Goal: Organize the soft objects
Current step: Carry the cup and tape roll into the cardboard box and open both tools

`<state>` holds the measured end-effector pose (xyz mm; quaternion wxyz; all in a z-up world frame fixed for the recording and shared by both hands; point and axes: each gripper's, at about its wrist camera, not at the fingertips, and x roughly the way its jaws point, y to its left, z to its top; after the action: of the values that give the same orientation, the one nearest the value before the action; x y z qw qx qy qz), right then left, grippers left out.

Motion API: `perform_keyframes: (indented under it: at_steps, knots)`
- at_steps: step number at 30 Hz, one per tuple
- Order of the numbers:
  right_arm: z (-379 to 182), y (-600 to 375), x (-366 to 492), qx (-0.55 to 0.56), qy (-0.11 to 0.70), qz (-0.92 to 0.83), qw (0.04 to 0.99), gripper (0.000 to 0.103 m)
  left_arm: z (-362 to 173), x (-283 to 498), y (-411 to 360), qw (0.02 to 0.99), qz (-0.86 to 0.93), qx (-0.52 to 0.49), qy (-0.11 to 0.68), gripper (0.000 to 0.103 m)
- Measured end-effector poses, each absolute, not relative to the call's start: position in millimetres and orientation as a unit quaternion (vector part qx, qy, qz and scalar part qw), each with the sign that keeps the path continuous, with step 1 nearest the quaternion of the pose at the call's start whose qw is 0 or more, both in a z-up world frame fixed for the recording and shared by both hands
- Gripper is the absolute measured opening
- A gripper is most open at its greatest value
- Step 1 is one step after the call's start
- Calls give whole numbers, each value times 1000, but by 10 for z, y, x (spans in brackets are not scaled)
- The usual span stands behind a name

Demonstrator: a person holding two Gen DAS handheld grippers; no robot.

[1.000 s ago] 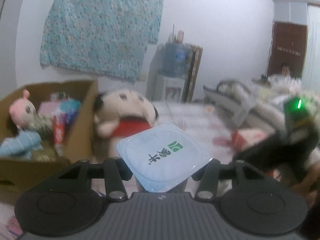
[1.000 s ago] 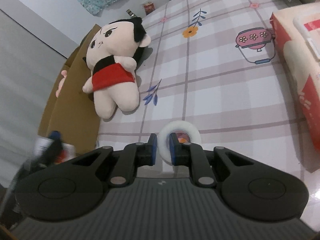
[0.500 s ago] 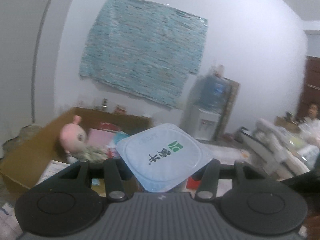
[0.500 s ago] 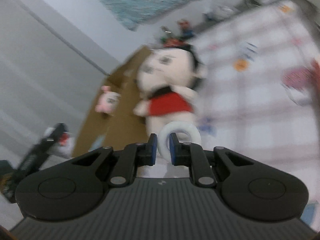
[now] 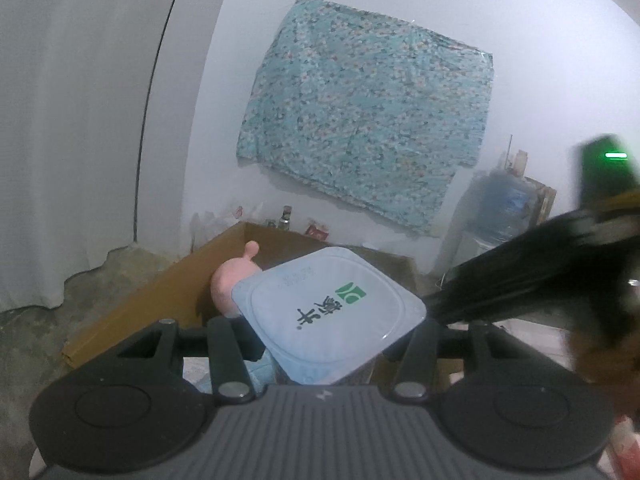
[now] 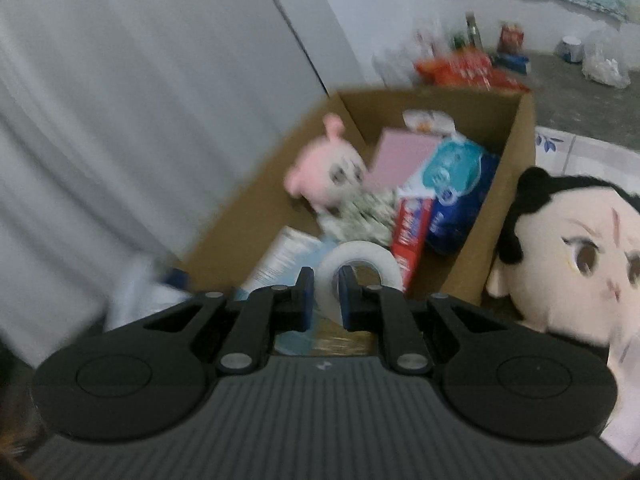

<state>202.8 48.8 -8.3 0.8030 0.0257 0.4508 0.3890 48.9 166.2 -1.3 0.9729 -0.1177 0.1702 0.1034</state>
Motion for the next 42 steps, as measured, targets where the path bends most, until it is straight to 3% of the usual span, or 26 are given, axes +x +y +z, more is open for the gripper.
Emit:
perform_keyframes:
  at_steps: [7,11,15,18,23,29,31,32,42]
  knots:
    - [-457,1101,2344,-150,505,321,787,12,-110,503,1851,971,99,-133,175,52]
    - [-553,1274,2349,-226,496,299,783,13,-167,496,1924,969,96,-141,176,52]
    - [-599,1405,2381,-270,496,290,773,26,-202,493,1949,969,93,-143,178,52]
    - [-618,1432,2406,-282,497,285,770,28,-217,500,1958,969,91,-145,181,52]
    - [-368,1288,2351,-234,481,312,786,32,-232,544,1940,970,86,-139,180,53]
    - [275,829,2077,-88,449,408,790,60,-292,571,1857,973,68,-117,189,53]
    - [405,756,1971,-59,453,437,775,82,-313,593,1801,974,66,-103,192,53]
    - [434,752,1923,-53,458,448,767,85,-322,612,1770,974,65,-97,194,53]
    - [164,950,1865,-44,549,442,708,84,-379,822,1506,972,45,-47,224,53]
